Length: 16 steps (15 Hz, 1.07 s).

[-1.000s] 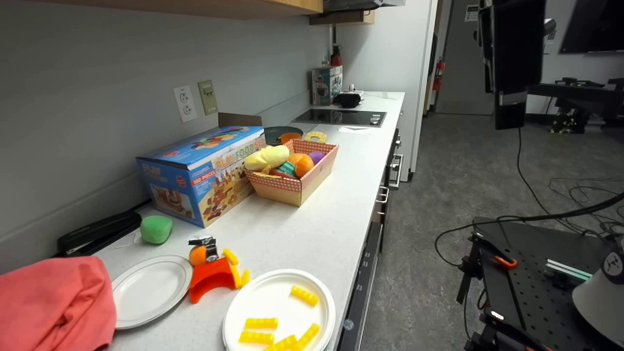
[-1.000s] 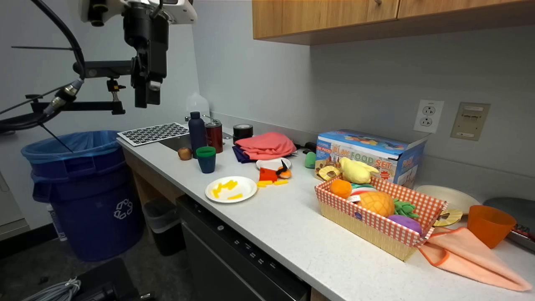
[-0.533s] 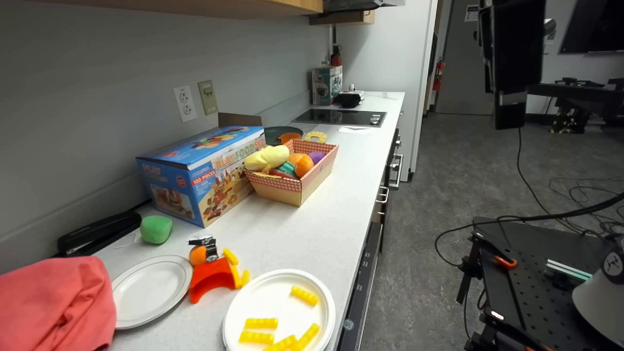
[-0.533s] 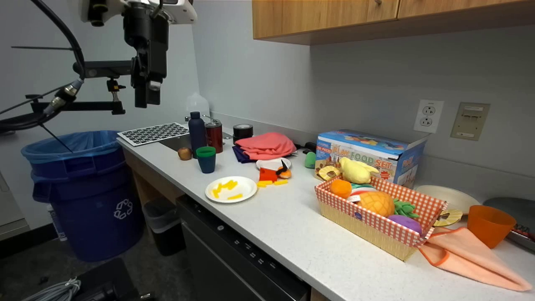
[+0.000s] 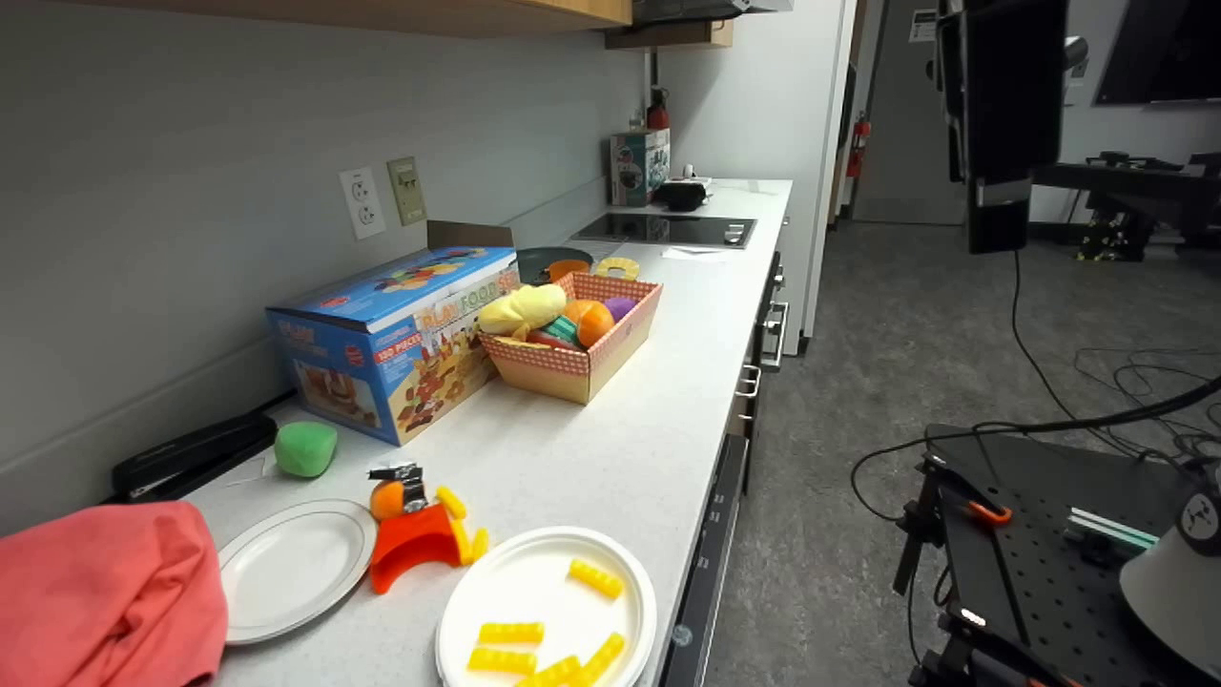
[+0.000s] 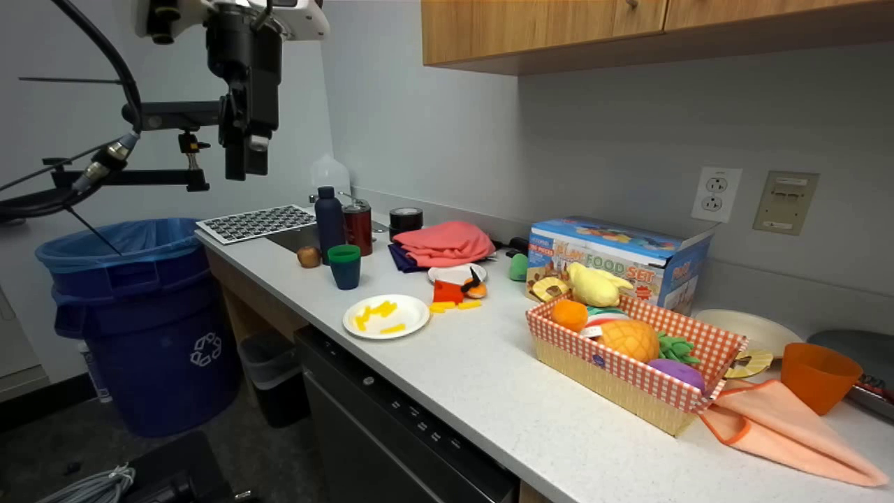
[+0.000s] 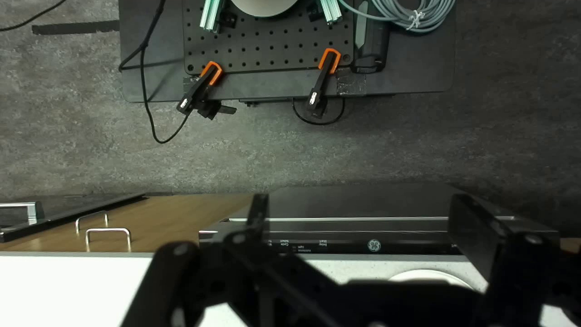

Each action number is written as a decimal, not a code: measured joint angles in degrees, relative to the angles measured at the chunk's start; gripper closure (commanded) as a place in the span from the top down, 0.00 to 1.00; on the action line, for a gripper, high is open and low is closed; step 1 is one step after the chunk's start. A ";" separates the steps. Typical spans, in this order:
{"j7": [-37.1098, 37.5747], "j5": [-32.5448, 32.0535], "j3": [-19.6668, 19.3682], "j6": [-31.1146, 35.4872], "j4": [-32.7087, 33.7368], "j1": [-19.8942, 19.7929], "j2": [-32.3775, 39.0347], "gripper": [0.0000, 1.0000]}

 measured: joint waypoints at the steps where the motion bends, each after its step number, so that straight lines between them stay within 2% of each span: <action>1: 0.00 0.00 0.00 0.00 0.00 0.00 0.00 1.00; 13: 0.00 -0.02 -0.02 0.00 -0.01 0.00 0.00 1.00; 16: 0.00 -0.45 -1.83 0.11 0.64 -0.12 -0.06 1.00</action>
